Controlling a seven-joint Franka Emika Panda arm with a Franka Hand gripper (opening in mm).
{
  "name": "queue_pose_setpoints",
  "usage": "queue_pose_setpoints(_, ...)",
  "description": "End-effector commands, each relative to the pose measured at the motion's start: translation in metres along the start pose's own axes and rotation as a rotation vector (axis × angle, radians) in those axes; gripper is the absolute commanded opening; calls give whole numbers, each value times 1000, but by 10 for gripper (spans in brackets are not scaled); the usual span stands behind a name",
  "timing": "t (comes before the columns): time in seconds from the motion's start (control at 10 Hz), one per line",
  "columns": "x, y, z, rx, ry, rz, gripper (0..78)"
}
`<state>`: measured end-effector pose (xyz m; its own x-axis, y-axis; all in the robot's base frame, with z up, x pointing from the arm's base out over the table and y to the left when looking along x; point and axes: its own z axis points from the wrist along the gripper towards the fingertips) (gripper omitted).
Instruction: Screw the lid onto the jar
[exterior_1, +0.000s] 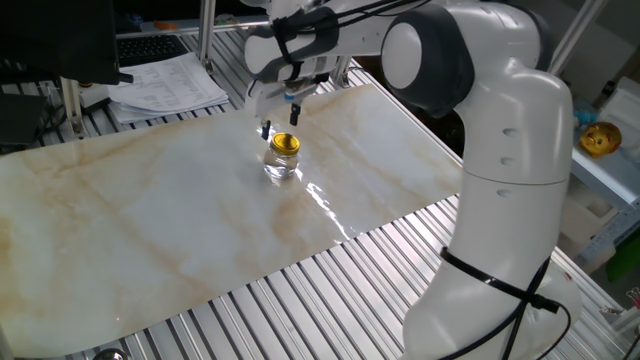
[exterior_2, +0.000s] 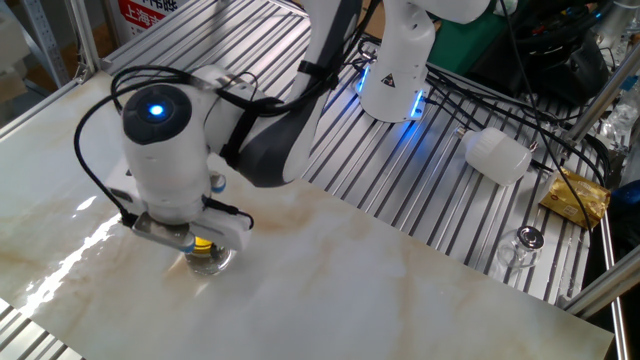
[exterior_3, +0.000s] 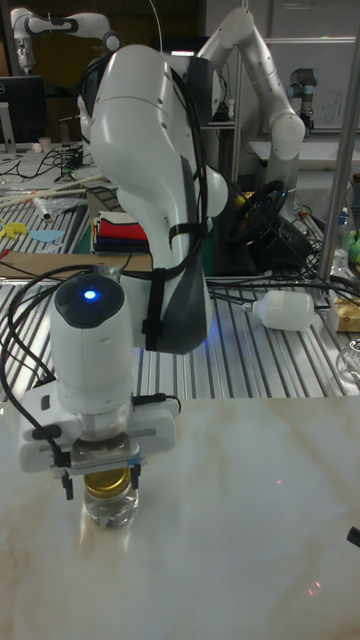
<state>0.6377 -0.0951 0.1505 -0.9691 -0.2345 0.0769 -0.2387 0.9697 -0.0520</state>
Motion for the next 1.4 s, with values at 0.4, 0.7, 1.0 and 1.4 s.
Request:
queue_pose_setpoints(0.4,-3,4,5,-14,47,0,774)
queue_pose_setpoints(0.7,-1,4,6,-24,102,2,774)
queue_pose_setpoints(1.0,5,5,3,-24,96,16,774)
queue_pose_setpoints(1.4,18,-6,-20,11,113,11,774)
